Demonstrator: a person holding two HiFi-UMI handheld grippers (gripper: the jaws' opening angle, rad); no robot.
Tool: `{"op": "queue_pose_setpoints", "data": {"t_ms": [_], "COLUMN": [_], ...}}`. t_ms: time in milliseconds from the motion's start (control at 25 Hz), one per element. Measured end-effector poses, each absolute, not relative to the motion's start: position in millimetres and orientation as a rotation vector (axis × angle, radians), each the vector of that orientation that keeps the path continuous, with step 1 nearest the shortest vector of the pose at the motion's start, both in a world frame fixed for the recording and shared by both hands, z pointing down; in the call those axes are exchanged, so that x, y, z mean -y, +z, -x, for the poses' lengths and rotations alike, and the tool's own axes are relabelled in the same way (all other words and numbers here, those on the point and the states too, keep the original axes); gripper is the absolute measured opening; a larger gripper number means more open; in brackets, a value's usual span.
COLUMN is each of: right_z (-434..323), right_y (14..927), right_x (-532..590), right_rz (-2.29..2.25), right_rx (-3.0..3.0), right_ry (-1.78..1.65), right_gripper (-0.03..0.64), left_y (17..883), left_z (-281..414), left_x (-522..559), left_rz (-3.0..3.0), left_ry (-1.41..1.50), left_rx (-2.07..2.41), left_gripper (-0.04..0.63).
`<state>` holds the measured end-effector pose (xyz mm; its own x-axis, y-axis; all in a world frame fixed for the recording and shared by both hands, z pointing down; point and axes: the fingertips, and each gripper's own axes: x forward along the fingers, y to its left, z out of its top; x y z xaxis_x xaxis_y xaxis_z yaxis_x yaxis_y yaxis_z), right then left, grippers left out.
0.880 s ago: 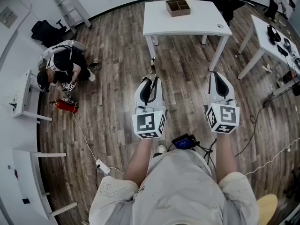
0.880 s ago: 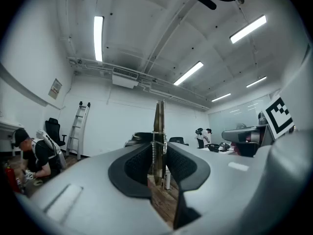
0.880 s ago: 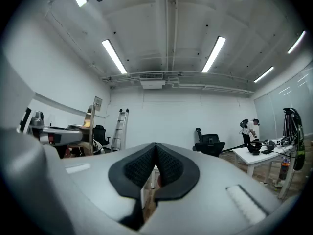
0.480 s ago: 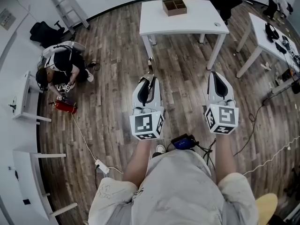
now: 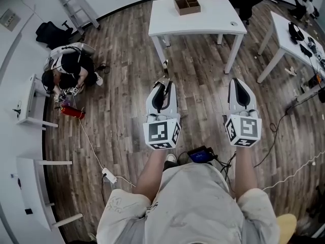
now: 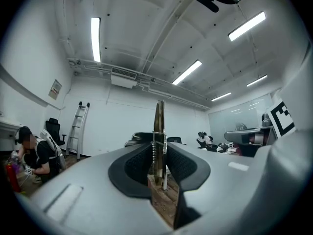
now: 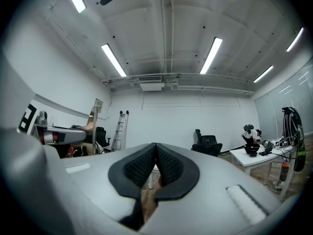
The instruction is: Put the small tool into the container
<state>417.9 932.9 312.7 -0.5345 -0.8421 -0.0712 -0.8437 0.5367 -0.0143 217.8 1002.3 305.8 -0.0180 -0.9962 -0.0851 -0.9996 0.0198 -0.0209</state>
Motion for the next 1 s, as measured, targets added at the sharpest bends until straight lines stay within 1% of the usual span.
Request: {"op": "queue_pose_setpoints", "data": {"t_ms": [240, 520, 680, 1000], "right_z": [-471, -490, -474, -414], "right_y": [332, 338, 342, 340], "right_x": [-920, -906, -888, -816], "right_rz": [1.454, 1.464, 1.478, 1.512], "right_rx": [-2.707, -2.692, -2.69, -2.696], "right_ry": [-0.001, -0.01, 0.002, 0.019], "right_gripper": [0.005, 0.005, 0.005, 0.005], "left_y": [315, 318, 323, 324], "left_z": [-265, -281, -266, -208], "left_x": [-991, -977, -957, -880], "left_rz": [2.117, 2.115, 2.127, 2.161], "left_ry": [0.076, 0.075, 0.074, 0.081], "left_rx": [-2.218, -2.209, -2.197, -2.176], "left_gripper": [0.106, 0.106, 0.106, 0.106]}}
